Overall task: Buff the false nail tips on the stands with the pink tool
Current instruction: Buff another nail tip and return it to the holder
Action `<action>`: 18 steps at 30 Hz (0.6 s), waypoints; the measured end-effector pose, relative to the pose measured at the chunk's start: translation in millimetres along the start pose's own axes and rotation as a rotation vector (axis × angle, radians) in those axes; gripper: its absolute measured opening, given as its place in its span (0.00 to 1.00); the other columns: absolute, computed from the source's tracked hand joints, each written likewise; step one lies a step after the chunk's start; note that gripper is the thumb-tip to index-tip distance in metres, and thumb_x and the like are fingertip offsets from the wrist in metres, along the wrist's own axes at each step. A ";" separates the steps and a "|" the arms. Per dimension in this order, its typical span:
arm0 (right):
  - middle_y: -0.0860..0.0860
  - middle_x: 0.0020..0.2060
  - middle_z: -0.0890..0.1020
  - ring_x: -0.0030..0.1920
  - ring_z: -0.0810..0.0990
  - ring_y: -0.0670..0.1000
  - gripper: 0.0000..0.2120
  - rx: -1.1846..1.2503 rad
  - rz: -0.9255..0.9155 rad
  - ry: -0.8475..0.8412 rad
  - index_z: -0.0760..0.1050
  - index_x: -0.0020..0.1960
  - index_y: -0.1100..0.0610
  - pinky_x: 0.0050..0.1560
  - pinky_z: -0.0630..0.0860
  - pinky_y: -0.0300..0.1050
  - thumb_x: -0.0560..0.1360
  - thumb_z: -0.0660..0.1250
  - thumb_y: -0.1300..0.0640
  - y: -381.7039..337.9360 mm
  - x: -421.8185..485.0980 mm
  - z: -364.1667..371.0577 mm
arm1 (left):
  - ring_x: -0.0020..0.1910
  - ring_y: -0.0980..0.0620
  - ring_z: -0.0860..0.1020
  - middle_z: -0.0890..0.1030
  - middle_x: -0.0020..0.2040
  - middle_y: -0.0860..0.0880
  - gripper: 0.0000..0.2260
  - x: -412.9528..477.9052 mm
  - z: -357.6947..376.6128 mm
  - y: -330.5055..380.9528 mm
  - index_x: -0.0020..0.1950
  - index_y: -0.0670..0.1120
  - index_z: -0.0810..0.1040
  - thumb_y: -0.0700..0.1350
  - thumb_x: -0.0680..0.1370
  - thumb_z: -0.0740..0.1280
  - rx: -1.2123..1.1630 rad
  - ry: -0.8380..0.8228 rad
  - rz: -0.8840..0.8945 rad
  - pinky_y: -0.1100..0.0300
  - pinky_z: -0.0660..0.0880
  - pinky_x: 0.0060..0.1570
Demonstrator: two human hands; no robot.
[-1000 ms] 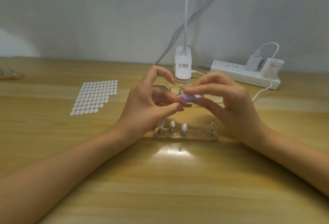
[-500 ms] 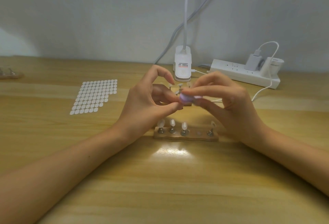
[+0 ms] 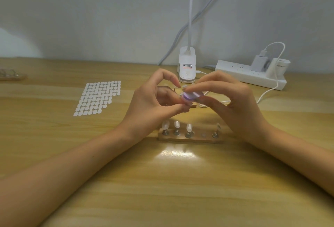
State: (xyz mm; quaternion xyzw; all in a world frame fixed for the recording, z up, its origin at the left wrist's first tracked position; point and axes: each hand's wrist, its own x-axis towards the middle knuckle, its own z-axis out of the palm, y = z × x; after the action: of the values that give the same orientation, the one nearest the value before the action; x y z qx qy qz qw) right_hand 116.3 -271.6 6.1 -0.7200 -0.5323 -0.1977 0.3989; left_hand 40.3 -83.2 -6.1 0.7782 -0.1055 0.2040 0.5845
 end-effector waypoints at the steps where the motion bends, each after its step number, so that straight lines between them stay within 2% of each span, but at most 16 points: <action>1: 0.56 0.48 0.82 0.50 0.80 0.53 0.12 -0.016 0.007 0.011 0.80 0.58 0.55 0.49 0.78 0.54 0.76 0.69 0.56 -1.0 -1.1 -1.0 | 0.42 0.48 0.87 0.87 0.39 0.47 0.19 -0.2 0.1 0.1 0.53 0.47 0.72 0.39 0.70 0.79 0.004 0.002 0.009 0.53 0.83 0.48; 4: 0.55 0.45 0.82 0.47 0.80 0.55 0.11 -0.069 -0.087 -0.014 0.82 0.57 0.56 0.48 0.77 0.55 0.75 0.70 0.56 -4.9 -3.8 3.2 | 0.40 0.50 0.86 0.87 0.39 0.48 0.19 0.1 0.2 1.6 0.53 0.47 0.72 0.46 0.70 0.79 0.024 0.010 0.031 0.59 0.81 0.41; 7: 0.54 0.45 0.82 0.46 0.79 0.55 0.12 -0.132 -0.015 0.037 0.83 0.56 0.57 0.48 0.74 0.60 0.75 0.70 0.54 -1.1 -1.6 -0.5 | 0.39 0.52 0.86 0.87 0.39 0.48 0.18 0.3 -0.1 1.7 0.52 0.48 0.72 0.39 0.71 0.79 0.056 0.030 0.029 0.63 0.78 0.39; 9: 0.53 0.45 0.82 0.47 0.78 0.56 0.12 -0.140 0.011 0.042 0.83 0.56 0.55 0.50 0.73 0.63 0.75 0.70 0.54 -2.1 -2.2 -1.2 | 0.39 0.52 0.86 0.86 0.39 0.48 0.18 -0.3 0.2 2.0 0.52 0.48 0.73 0.39 0.71 0.79 0.064 0.035 0.047 0.60 0.80 0.39; 12: 0.52 0.46 0.83 0.48 0.79 0.54 0.10 -0.152 -0.055 0.002 0.83 0.55 0.53 0.54 0.71 0.59 0.75 0.71 0.54 -5.9 -2.8 2.3 | 0.38 0.51 0.85 0.86 0.37 0.48 0.17 -0.7 0.7 2.4 0.52 0.48 0.73 0.44 0.71 0.79 0.064 0.029 0.070 0.59 0.79 0.37; 15: 0.52 0.45 0.83 0.48 0.77 0.56 0.11 -0.139 0.034 0.036 0.83 0.55 0.53 0.51 0.71 0.60 0.74 0.69 0.52 -3.6 -0.3 -3.1 | 0.39 0.52 0.86 0.86 0.38 0.49 0.17 -0.7 1.4 3.1 0.52 0.48 0.73 0.38 0.71 0.78 0.068 0.018 0.053 0.62 0.79 0.40; 18: 0.49 0.46 0.82 0.48 0.77 0.54 0.10 -0.175 -0.066 -0.018 0.83 0.54 0.50 0.56 0.69 0.55 0.73 0.71 0.51 -9.8 -2.9 5.5 | 0.35 0.54 0.83 0.85 0.36 0.48 0.18 -1.3 1.5 4.9 0.52 0.47 0.73 0.47 0.70 0.78 0.057 0.025 0.059 0.62 0.77 0.36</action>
State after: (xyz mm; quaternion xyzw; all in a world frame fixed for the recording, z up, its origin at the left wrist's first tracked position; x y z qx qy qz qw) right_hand 105.4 -267.9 4.2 -0.7361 -0.5398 -0.2500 0.3229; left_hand 37.4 -86.2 -2.8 0.7886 -0.1153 0.2337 0.5569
